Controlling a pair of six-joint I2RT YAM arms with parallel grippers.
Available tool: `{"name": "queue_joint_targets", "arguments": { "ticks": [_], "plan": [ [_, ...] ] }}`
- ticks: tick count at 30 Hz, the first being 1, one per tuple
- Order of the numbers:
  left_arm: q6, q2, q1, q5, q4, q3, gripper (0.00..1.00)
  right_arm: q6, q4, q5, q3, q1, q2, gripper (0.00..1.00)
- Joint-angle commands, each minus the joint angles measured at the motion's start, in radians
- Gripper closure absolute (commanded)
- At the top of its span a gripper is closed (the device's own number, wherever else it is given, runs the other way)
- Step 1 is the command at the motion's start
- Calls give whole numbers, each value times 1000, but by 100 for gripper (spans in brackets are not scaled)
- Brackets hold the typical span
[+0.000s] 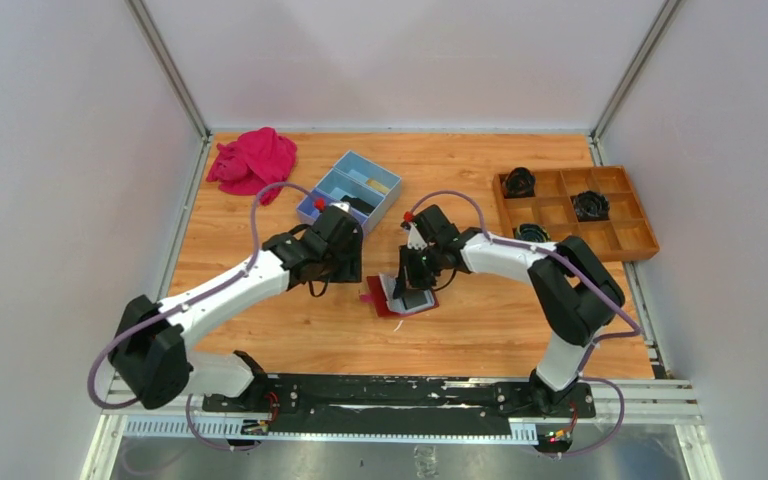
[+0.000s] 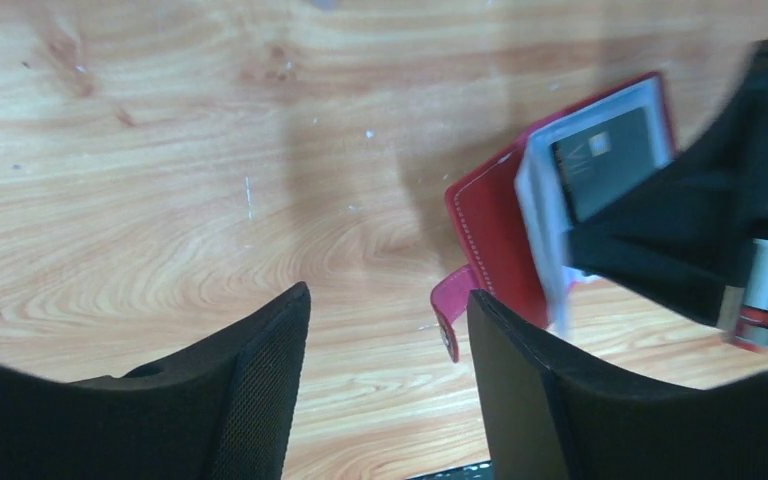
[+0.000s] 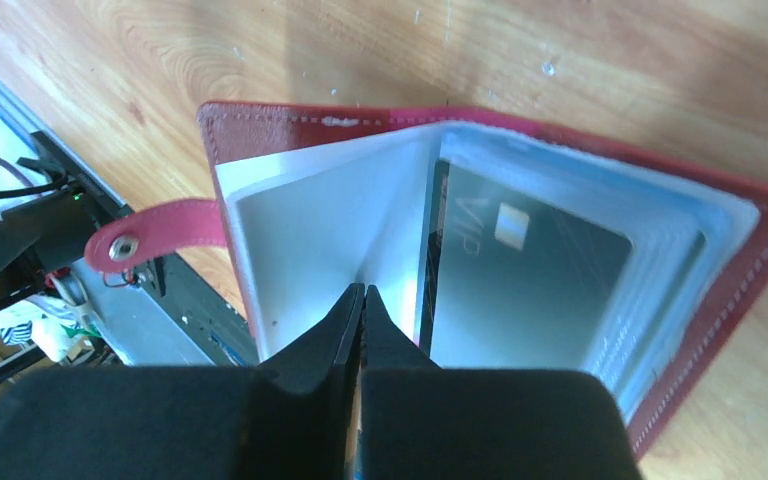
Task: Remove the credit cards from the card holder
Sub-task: Remove the credit card from the card holder.
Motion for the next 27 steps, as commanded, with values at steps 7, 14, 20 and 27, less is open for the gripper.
{"name": "queue_joint_targets", "arguments": {
  "ticks": [7,14,20,27],
  "plan": [
    [-88,-140,33,87,130,-27,26,-23,-81,70,88,48,123,100],
    [-245,-58,33,353,443,-152,57,-35,-97,112,68,45,91,100],
    [-337,72,31,404,593,-185,65,-42,-97,166,12,23,-29,100],
    [-313,201,21,431,594,-141,65,-61,-122,214,-23,-35,-128,100]
  ]
}}
